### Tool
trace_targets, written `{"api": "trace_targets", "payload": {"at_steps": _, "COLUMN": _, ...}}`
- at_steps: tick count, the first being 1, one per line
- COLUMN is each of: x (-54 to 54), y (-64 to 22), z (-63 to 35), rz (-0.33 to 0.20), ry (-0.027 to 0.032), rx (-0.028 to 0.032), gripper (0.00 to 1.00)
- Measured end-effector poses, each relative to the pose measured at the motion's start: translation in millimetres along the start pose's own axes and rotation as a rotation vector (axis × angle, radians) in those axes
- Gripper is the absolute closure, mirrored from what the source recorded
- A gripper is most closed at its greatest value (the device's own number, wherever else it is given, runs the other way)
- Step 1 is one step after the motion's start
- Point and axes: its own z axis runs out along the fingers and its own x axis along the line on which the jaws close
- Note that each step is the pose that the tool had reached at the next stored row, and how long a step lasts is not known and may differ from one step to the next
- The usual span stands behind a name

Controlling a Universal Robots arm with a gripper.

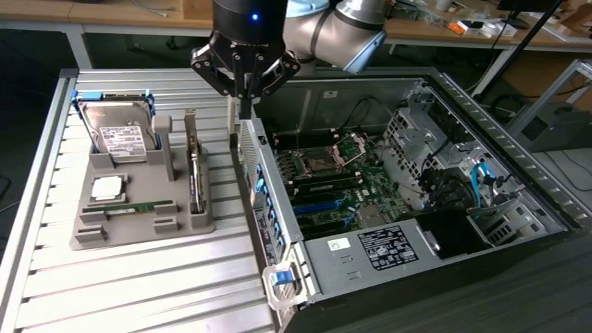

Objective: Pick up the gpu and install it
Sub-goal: 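Reach for the gpu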

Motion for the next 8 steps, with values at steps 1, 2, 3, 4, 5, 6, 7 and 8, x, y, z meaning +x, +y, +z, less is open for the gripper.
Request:
{"api": "trace_targets", "payload": {"at_steps": 1, "x": 1.5, "y": -0.1, "z": 0.0, "rz": 0.0, "ry": 0.0, "rx": 0.0, "gripper": 0.89}}
{"api": "trace_targets", "payload": {"at_steps": 2, "x": 2.8, "y": -0.2, "z": 0.0, "rz": 0.0, "ry": -0.0001, "rx": 0.0, "gripper": 0.89}}
{"api": "trace_targets", "payload": {"at_steps": 3, "x": 4.2, "y": -0.3, "z": -0.1, "rz": 0.0, "ry": 0.0, "rx": 0.0, "gripper": 0.89}}
{"api": "trace_targets", "payload": {"at_steps": 4, "x": 5.7, "y": -0.4, "z": -0.2, "rz": 0.0, "ry": 0.0, "rx": 0.0, "gripper": 0.89}}
{"api": "trace_targets", "payload": {"at_steps": 5, "x": 7.1, "y": -0.5, "z": -0.2, "rz": 0.0, "ry": 0.0, "rx": 0.0, "gripper": 0.89}}
{"api": "trace_targets", "payload": {"at_steps": 6, "x": 9.1, "y": -0.7, "z": -0.3, "rz": 0.0, "ry": 0.0, "rx": 0.0, "gripper": 0.89}}
{"api": "trace_targets", "payload": {"at_steps": 7, "x": 10.7, "y": -0.8, "z": -0.3, "rz": 0.0, "ry": 0.0, "rx": 0.0, "gripper": 0.89}}
{"api": "trace_targets", "payload": {"at_steps": 8, "x": 13.0, "y": -1.0, "z": -0.4, "rz": 0.0, "ry": 0.0, "rx": 0.0, "gripper": 0.89}}
